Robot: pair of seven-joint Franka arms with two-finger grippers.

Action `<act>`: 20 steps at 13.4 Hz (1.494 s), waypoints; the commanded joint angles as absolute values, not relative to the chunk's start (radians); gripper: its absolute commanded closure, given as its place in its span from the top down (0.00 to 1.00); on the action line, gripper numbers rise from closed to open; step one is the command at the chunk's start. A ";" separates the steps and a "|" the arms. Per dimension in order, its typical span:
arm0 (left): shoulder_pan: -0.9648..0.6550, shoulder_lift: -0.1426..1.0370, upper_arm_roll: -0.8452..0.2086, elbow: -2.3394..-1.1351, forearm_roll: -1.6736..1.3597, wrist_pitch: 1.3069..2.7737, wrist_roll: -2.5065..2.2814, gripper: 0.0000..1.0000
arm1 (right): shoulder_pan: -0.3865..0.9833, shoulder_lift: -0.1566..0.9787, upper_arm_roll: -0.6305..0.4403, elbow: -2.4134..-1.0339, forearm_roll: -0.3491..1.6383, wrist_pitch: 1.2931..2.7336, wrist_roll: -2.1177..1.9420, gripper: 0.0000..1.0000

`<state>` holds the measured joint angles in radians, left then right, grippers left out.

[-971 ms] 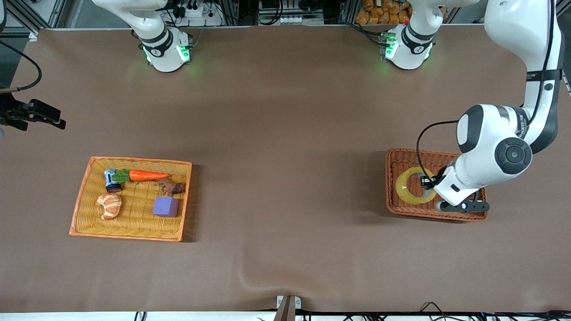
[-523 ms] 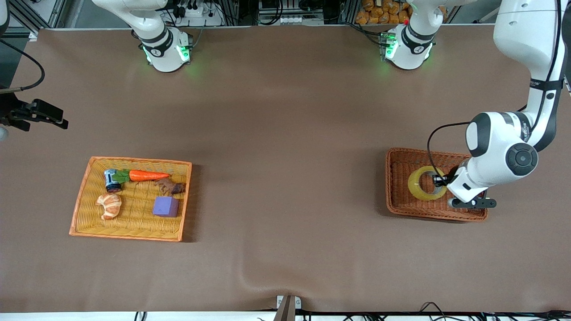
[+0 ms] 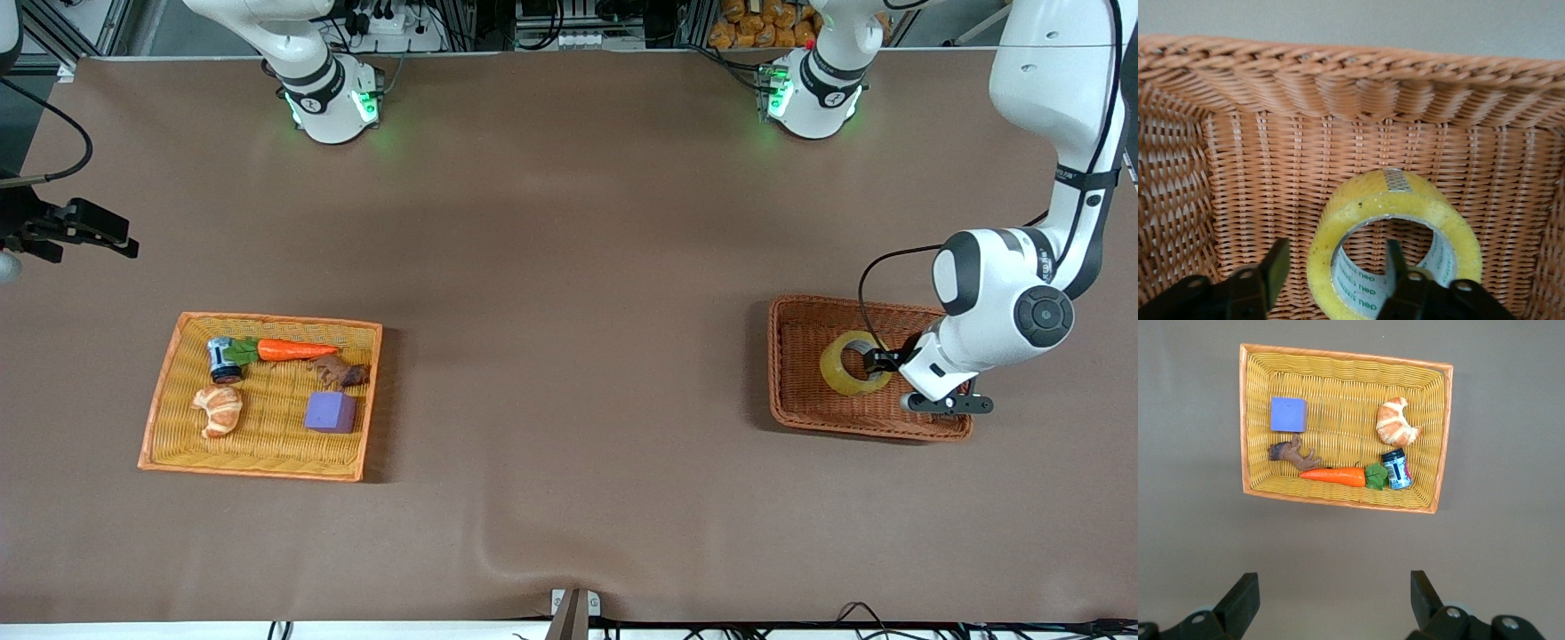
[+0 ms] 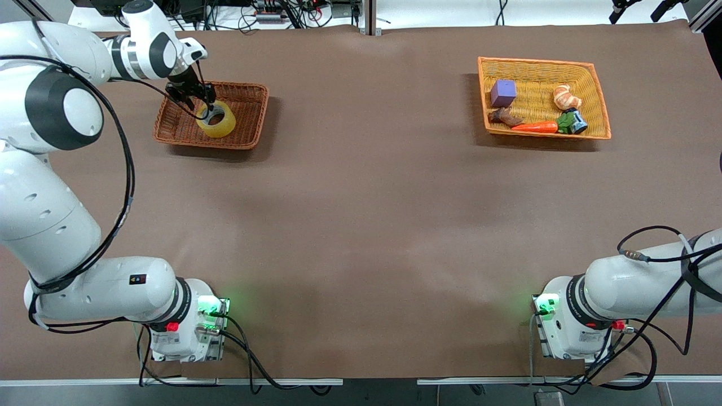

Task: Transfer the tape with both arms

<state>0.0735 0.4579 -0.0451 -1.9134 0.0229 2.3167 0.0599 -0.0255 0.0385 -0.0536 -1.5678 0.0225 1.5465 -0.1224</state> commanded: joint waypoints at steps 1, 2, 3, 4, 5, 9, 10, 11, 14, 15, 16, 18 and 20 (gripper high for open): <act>0.081 0.382 -0.055 -1.902 0.031 2.275 0.075 1.00 | -0.028 0.035 -0.054 -1.574 0.025 1.546 -0.133 1.00; 0.083 0.362 -0.058 -1.867 0.031 2.220 0.077 1.00 | -0.028 0.035 -0.055 -1.574 0.025 1.546 -0.133 1.00; 0.083 0.336 -0.070 -1.829 0.031 2.154 0.077 1.00 | -0.029 0.035 -0.055 -1.574 0.025 1.546 -0.133 1.00; 0.083 0.299 -0.087 -1.784 0.031 2.088 0.072 1.00 | -0.029 0.035 -0.055 -1.574 0.025 1.546 -0.133 1.00; 0.078 0.272 -0.100 -1.725 0.032 2.021 0.069 1.00 | -0.028 0.035 -0.055 -1.572 0.025 1.546 -0.133 1.00; 0.075 0.239 -0.127 -1.420 0.038 1.598 0.064 1.00 | -0.014 0.026 -0.054 -1.568 0.025 1.543 -0.132 1.00; 0.077 0.220 -0.130 -1.398 0.035 1.557 0.071 1.00 | -0.017 0.026 -0.054 -1.566 0.025 1.543 -0.132 1.00; 0.080 0.181 -0.127 -1.397 0.032 1.554 0.072 1.00 | -0.015 0.026 -0.054 -1.563 0.023 1.543 -0.133 1.00; 0.042 0.079 -0.109 -1.452 0.032 1.531 0.063 1.00 | -0.014 0.029 -0.054 -1.563 0.023 1.543 -0.133 1.00; 0.029 0.063 -0.092 -1.468 0.032 1.529 0.070 1.00 | -0.011 0.031 -0.054 -1.563 0.023 1.546 -0.132 1.00; 0.008 0.036 -0.075 -1.495 0.031 1.529 0.063 1.00 | 0.004 0.031 -0.054 -1.568 0.023 1.546 -0.126 1.00; -0.034 -0.012 -0.032 -1.561 0.029 1.532 0.057 1.00 | 0.008 0.031 -0.054 -1.560 0.009 1.548 -0.132 1.00; -0.054 -0.073 -0.021 -1.633 0.038 1.548 0.029 1.00 | 0.006 0.025 -0.055 -1.560 0.003 1.540 -0.127 1.00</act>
<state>-0.0254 0.0159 -0.0417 -1.5317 0.0229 1.5268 0.0543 0.0005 0.0368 -0.0500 -1.5638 0.0178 1.5485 -0.1237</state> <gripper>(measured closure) 0.000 0.000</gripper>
